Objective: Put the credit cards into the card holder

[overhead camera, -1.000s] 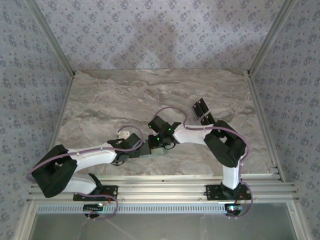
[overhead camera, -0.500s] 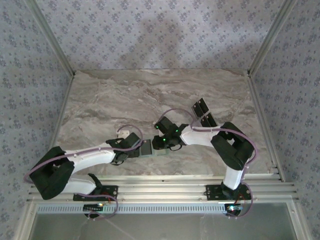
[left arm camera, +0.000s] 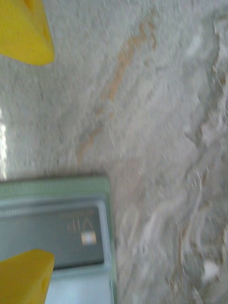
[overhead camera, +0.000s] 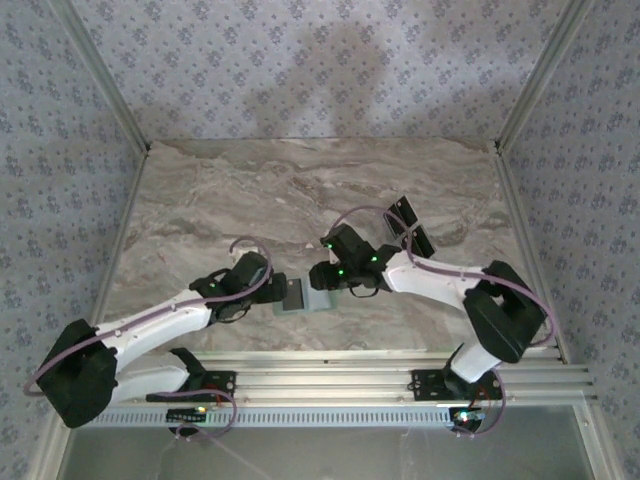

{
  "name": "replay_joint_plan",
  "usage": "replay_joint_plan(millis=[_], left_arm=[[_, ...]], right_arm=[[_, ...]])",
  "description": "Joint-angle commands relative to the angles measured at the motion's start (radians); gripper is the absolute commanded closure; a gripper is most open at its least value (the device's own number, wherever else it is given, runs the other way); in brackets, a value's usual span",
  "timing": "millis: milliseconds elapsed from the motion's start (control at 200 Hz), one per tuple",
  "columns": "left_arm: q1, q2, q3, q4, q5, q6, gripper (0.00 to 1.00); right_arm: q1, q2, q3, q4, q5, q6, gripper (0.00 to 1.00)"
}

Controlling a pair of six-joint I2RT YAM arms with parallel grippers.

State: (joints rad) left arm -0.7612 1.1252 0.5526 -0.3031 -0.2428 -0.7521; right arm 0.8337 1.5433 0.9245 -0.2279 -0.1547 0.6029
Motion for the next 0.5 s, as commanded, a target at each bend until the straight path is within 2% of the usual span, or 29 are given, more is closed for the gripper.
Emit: replay_joint_plan(millis=[0,220,495], left_arm=[[0.014,-0.003,-0.019,0.126,0.142,0.031,0.00],[0.016,0.071,-0.032,0.230,0.191,0.022,0.00],[0.016,0.153,-0.043,0.328,0.209,0.008,0.00]], right_arm=[[-0.018,-0.078,-0.050,-0.087,0.082,-0.006,0.51],[-0.067,-0.169,-0.142,-0.096,0.106,0.010,0.42],[-0.067,-0.131,-0.208,-0.008,0.056,0.051,0.41]])
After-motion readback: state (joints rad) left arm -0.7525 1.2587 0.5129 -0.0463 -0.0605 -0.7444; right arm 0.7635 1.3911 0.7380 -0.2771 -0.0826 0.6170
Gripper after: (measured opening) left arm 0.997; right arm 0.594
